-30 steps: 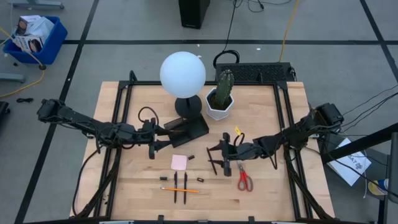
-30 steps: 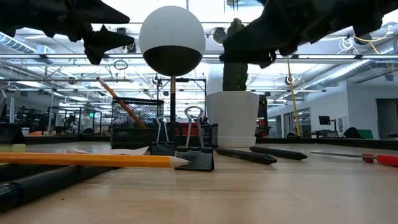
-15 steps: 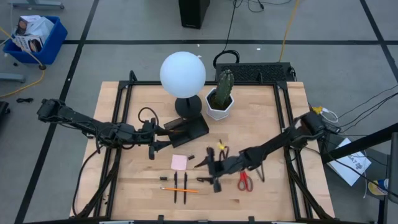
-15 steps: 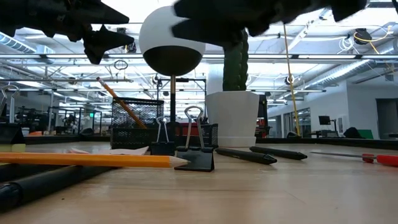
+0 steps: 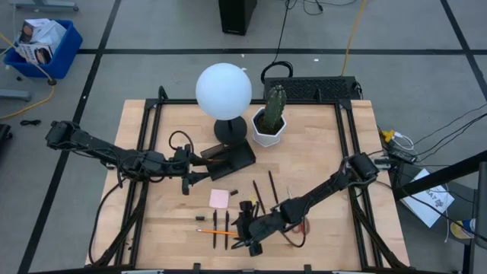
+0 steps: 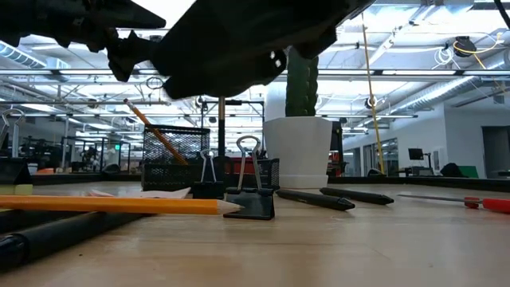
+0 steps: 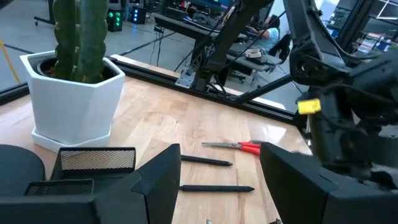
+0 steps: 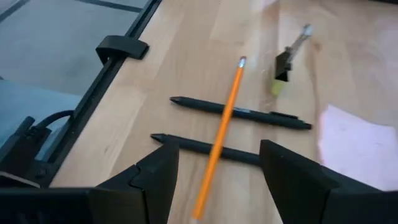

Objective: Pick and place office supplies into organizer
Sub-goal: Put the orange pencil into the desk organizer

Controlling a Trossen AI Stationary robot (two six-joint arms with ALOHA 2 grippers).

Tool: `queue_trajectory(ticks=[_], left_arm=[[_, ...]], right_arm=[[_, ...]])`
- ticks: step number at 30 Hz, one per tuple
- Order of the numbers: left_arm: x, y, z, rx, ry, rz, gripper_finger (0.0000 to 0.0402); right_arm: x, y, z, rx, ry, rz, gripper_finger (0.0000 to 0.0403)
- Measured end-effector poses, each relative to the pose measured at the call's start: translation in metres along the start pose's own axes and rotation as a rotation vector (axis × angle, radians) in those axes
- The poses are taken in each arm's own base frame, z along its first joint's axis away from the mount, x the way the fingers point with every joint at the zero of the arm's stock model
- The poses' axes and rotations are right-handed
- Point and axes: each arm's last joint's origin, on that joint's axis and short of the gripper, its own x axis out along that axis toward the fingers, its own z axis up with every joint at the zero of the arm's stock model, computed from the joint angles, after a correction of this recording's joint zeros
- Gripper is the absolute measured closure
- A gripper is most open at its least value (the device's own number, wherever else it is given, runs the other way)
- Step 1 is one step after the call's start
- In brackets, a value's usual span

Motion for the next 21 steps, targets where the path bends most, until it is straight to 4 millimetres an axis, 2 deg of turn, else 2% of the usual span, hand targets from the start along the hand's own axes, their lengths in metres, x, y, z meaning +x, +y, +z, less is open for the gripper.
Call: queue_trajectory(ticks=[13,21], left_arm=[[0.000,-0.001,0.002,-0.016,-0.015,-0.005,0.0174],[0.000,0.000,0.001,-0.022,-0.013,-0.004,0.0174]], right_arm=[[0.024,-0.001,-0.021,0.096,0.091,0.079,0.0184],[0.025,-0.004,-0.021,0.013,0.090,0.079,0.0184]])
